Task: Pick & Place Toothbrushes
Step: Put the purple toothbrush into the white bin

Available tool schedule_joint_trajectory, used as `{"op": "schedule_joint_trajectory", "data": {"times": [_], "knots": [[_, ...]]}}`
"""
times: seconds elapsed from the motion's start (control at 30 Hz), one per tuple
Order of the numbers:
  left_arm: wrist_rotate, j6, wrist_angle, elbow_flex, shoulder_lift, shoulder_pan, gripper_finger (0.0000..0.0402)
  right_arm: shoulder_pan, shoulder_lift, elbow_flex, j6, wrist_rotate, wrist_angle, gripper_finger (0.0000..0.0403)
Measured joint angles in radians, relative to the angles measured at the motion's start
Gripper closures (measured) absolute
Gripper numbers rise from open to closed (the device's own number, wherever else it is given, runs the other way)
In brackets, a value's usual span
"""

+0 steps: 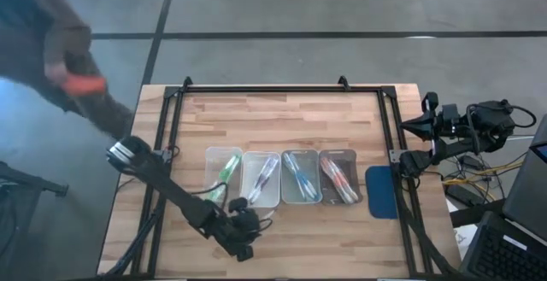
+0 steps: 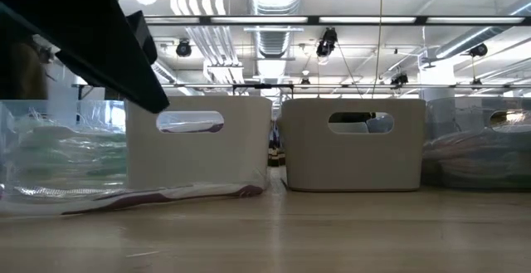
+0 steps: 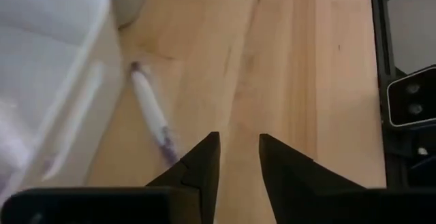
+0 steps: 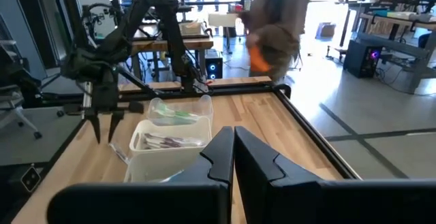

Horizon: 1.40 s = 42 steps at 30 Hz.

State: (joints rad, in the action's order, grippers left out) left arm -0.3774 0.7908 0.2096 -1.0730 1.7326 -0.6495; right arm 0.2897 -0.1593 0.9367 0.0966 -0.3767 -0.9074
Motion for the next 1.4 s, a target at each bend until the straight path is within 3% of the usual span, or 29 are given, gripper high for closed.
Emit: {"op": "schedule_joint_trajectory", "data": {"times": [0.17,0.43,0.83,1.4], "knots": [[0.006,0.016,0.059,-0.091,0.082,0.000,0.0301,0.000,0.000,0.000,0.003,0.000,0.000,0.0394],[-0.074,0.229,0.390,-0.219,0.165,0.003,0.0317,0.000,0.000,0.000,0.000,0.000,0.000,0.0394],[-0.052,0.258,0.387,-0.217,0.205,0.018,0.0317,0.000,0.000,0.000,0.004,0.001,0.000,0.0394],[0.096,0.169,0.344,-0.217,0.209,0.017,0.0320,0.000,0.000,0.000,0.000,0.001,0.000,0.0394]]}}
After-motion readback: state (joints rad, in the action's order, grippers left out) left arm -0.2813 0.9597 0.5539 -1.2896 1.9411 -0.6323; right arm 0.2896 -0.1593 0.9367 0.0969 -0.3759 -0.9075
